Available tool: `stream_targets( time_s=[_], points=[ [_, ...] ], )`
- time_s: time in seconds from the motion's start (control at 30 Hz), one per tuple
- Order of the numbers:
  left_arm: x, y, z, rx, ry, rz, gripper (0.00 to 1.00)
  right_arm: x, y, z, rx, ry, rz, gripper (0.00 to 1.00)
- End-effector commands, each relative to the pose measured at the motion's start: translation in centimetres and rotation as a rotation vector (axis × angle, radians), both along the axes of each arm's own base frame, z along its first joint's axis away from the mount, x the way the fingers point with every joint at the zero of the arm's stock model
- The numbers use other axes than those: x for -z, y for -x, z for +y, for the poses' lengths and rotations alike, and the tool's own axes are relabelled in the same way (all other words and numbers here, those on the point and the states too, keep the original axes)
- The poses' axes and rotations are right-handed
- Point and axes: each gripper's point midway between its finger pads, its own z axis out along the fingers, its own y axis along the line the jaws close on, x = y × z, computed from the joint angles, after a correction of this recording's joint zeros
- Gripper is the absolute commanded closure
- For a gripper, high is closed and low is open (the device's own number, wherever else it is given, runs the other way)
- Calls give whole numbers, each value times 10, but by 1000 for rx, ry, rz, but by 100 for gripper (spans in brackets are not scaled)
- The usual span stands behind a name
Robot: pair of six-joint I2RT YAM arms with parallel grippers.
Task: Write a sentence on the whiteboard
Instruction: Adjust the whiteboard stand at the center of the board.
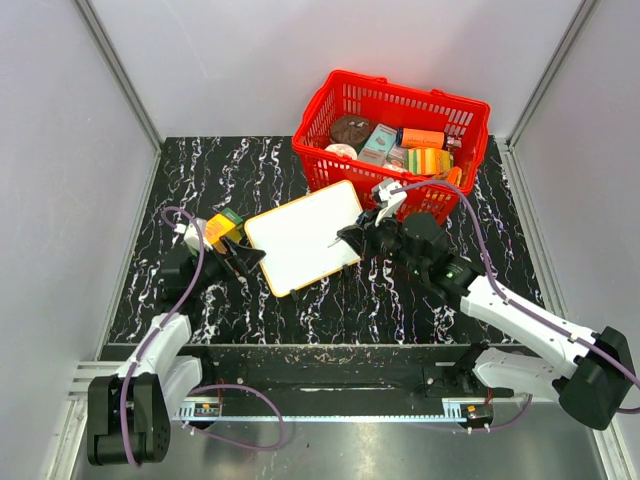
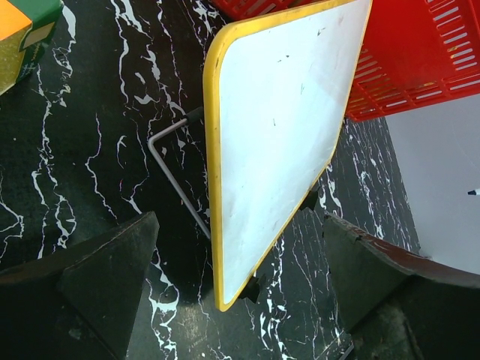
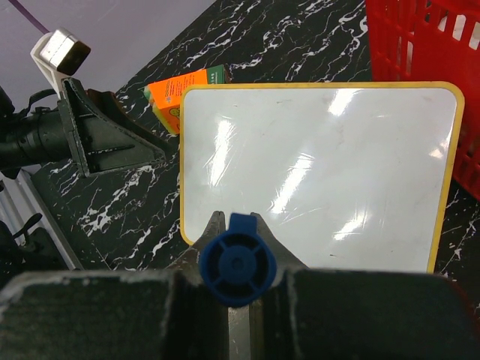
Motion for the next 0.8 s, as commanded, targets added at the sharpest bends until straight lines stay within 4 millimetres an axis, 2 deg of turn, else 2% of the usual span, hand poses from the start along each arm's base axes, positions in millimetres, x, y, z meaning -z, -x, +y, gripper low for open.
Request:
stream_targets(
  time_s=[0.0,0.23,0.43,0.57,0.77],
  points=[
    [-16,-7,3,0,-31,-81,4,-37,-3,-4,25,-39,-87,100],
    [-18,-5,3,3,-29,-84,4,-31,-4,-1,9,-33,-98,100],
    [-17,-3,3,-3,-29,-89,4,-38,-4,3,-4,-54,-126,100],
    [-11,-6,2,10,-28,-80,4,-37,-5,9,-24,-62,-132,100],
    [-13,-15,-4,59,-15,-108,7,-35,-7,16,-45,-56,-116,100]
  ],
)
